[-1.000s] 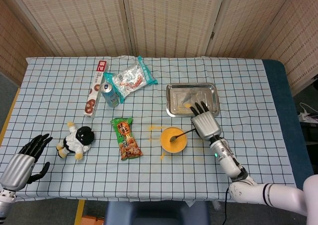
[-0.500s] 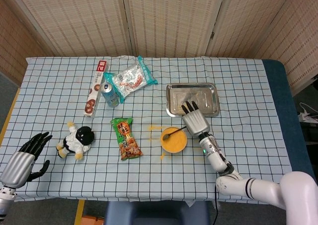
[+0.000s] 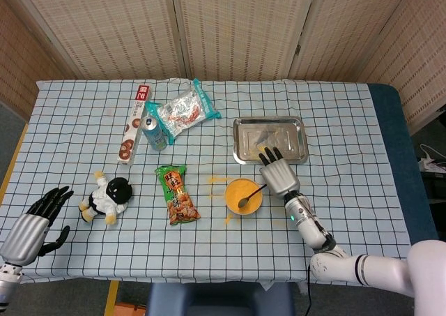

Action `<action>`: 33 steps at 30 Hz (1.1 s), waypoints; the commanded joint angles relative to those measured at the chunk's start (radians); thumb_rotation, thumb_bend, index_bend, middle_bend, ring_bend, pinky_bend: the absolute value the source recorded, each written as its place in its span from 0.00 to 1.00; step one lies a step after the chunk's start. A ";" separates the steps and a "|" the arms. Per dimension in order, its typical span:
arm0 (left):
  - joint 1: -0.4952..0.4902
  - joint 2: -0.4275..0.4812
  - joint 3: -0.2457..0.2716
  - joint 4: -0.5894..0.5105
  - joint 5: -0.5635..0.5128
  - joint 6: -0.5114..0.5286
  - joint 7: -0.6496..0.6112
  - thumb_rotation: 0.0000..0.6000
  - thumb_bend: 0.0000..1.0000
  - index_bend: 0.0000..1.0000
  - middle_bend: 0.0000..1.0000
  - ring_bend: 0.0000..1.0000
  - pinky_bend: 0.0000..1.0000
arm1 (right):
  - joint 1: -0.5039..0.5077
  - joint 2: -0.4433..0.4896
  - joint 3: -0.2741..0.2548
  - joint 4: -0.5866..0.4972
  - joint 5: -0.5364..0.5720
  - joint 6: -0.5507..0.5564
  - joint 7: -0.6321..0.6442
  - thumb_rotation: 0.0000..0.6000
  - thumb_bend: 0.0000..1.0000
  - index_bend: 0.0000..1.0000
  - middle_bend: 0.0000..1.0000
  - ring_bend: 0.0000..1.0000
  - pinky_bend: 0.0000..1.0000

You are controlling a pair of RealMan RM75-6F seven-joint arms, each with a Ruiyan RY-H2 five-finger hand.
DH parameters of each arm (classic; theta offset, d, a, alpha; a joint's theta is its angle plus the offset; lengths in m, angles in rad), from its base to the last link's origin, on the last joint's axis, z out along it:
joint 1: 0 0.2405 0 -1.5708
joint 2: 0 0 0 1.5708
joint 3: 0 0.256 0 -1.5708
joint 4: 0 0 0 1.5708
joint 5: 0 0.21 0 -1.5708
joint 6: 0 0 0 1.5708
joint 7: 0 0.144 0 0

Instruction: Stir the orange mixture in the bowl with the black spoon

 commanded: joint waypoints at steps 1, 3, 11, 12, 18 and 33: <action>-0.002 -0.001 0.000 -0.001 0.000 -0.003 0.001 1.00 0.49 0.00 0.00 0.00 0.19 | 0.000 0.022 0.004 -0.026 0.010 0.022 -0.017 1.00 0.54 0.86 0.13 0.00 0.09; -0.002 0.000 0.001 -0.003 0.002 -0.003 0.002 1.00 0.49 0.00 0.00 0.00 0.19 | 0.005 0.027 0.008 -0.030 0.016 0.028 -0.032 1.00 0.54 0.86 0.13 0.00 0.09; -0.005 0.000 0.002 0.005 0.003 -0.006 -0.011 1.00 0.49 0.00 0.00 0.00 0.19 | 0.074 0.011 0.022 0.007 0.097 0.006 -0.154 1.00 0.55 0.86 0.13 0.00 0.09; -0.005 0.001 0.002 0.003 0.004 -0.004 -0.012 1.00 0.49 0.00 0.00 0.00 0.19 | 0.082 0.008 0.022 0.011 0.109 0.003 -0.169 1.00 0.55 0.86 0.13 0.00 0.09; -0.006 0.006 0.002 0.003 0.001 -0.007 -0.022 1.00 0.49 0.00 0.00 0.00 0.19 | 0.132 -0.014 0.020 0.022 0.165 0.006 -0.253 1.00 0.55 0.86 0.13 0.00 0.09; -0.002 0.010 0.007 0.006 0.012 0.007 -0.034 1.00 0.49 0.00 0.00 0.00 0.19 | 0.209 -0.049 -0.029 0.020 0.277 0.010 -0.388 1.00 0.55 0.86 0.13 0.00 0.09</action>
